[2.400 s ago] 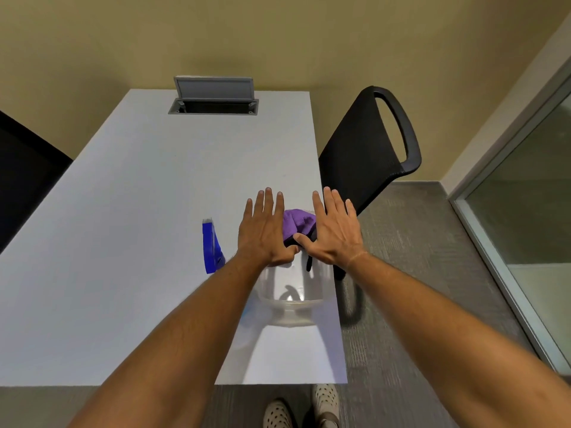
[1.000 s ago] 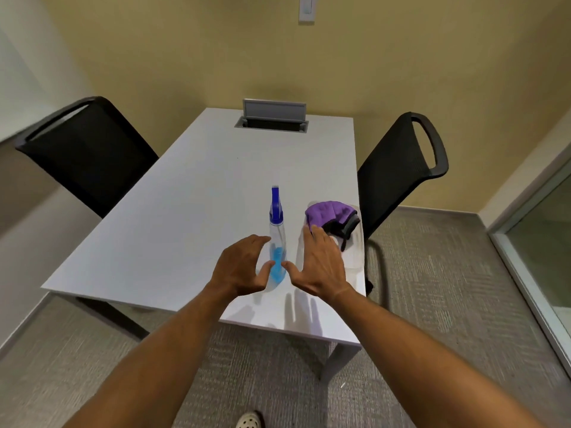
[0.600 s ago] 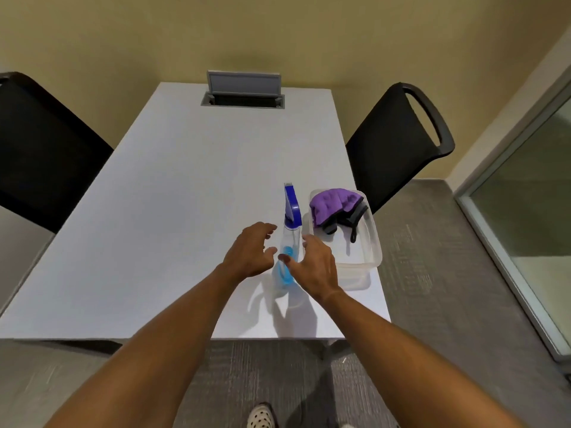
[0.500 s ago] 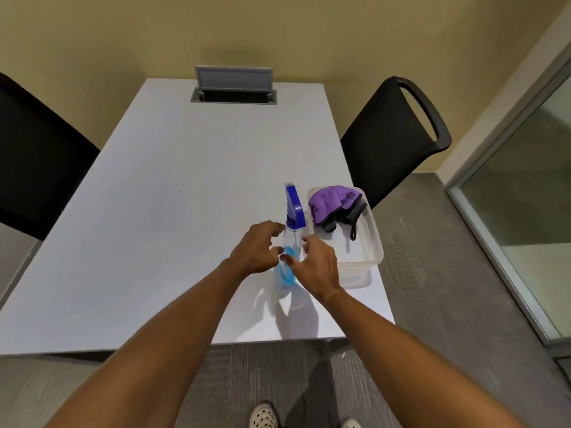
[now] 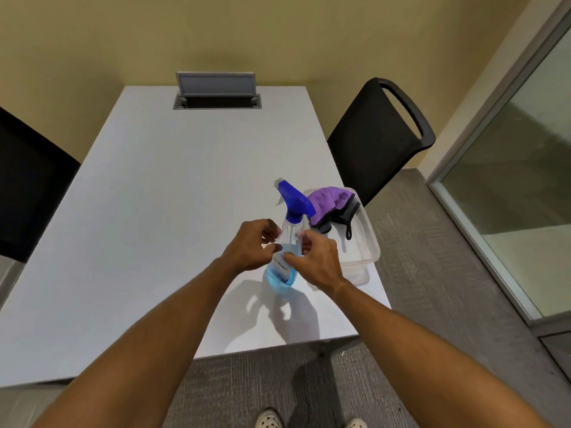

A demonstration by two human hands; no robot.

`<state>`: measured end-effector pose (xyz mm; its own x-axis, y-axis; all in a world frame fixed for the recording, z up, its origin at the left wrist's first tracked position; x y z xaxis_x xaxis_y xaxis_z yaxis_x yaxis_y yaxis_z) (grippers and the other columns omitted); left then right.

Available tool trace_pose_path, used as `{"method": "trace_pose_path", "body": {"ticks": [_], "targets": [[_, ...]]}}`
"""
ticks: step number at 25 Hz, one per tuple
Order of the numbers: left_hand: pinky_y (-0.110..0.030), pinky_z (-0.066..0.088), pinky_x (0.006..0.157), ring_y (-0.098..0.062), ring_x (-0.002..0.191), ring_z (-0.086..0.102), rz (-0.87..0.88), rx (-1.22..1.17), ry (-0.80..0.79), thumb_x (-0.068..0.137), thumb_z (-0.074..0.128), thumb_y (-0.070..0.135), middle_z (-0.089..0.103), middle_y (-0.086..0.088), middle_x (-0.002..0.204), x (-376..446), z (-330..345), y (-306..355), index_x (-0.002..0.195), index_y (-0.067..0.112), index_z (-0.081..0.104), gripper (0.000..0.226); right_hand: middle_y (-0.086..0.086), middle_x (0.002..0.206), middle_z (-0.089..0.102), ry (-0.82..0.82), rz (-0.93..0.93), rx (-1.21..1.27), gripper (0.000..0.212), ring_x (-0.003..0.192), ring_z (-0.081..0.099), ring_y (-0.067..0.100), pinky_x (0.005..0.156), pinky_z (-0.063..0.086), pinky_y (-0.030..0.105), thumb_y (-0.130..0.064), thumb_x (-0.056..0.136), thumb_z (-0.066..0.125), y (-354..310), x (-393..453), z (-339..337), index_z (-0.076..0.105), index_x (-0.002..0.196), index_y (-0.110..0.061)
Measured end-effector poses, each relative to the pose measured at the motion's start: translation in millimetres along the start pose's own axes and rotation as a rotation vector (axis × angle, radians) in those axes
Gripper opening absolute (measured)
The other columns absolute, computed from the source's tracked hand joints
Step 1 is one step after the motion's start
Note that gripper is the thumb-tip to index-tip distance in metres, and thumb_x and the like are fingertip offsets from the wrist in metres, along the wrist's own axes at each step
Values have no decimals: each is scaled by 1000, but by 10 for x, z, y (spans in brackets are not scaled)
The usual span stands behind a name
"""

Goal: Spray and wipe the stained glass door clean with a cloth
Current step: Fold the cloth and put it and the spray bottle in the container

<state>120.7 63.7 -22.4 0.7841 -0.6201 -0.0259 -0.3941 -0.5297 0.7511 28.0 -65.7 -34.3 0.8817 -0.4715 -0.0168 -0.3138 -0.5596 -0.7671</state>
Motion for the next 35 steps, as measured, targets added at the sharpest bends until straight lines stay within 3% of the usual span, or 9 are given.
{"method": "trace_pose_path", "body": {"ticks": [7, 15, 21, 24, 27, 33, 35], "targets": [[-26, 55, 82, -16, 91, 64, 98, 5, 45, 76, 81, 21, 63, 5, 99, 35, -343, 404, 104, 15, 61, 35, 6, 107, 68, -88, -87, 97, 41, 93, 65, 18, 72, 54, 16, -22, 77, 80, -342, 209, -472, 67, 113, -7], [-19, 53, 75, -14, 87, 65, 167, -5, 141, 74, 83, 25, 64, 6, 96, 276, -359, 1048, 98, 21, 58, 35, 1, 109, 67, -176, -167, 206, 35, 97, 68, 14, 80, 59, 25, -12, 75, 82, -435, 461, -1268, 64, 104, -16], [-24, 53, 79, -16, 92, 66, 43, -26, 150, 75, 82, 24, 70, -4, 110, 529, 62, 1322, 114, 13, 66, 43, 0, 108, 67, -292, -173, 202, 36, 97, 67, 13, 83, 59, 29, -9, 74, 82, -89, 743, -1661, 64, 104, -14], [-27, 55, 81, -17, 91, 66, -25, -30, 166, 74, 83, 22, 71, -5, 107, 608, 319, 1351, 110, 12, 68, 41, 2, 106, 68, -353, -203, 159, 35, 95, 67, 14, 80, 60, 28, -11, 73, 83, 164, 916, -1693, 66, 104, -13], [-28, 56, 82, -18, 90, 67, -112, -58, 183, 72, 85, 21, 69, -3, 103, 624, 584, 1285, 108, 11, 68, 41, -1, 103, 68, -414, -231, 128, 38, 93, 67, 12, 74, 59, 21, -13, 72, 83, 434, 1050, -1625, 66, 106, -12], [-11, 48, 68, -13, 89, 67, -291, -86, 207, 72, 84, 12, 67, 3, 95, 542, 1007, 1066, 106, 11, 68, 37, -14, 94, 64, -490, -275, 119, 40, 87, 66, 4, 62, 52, 7, -16, 70, 85, 887, 1050, -1368, 64, 103, -21], [-16, 51, 73, -13, 90, 66, -332, -89, 201, 73, 84, 12, 67, 4, 97, 525, 1087, 1009, 105, 12, 68, 36, -15, 95, 64, -502, -261, 128, 41, 87, 65, 4, 62, 51, 6, -15, 70, 85, 969, 1044, -1305, 63, 103, -23]]}}
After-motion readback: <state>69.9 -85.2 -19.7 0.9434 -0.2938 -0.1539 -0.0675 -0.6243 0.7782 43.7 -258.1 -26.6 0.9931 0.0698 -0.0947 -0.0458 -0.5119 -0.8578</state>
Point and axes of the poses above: each hand's wrist, its own x-axis towards the middle knuckle, its own z-axis out of the palm, y = z × x, the point moved 4 cm from there along x, towards the middle knuckle
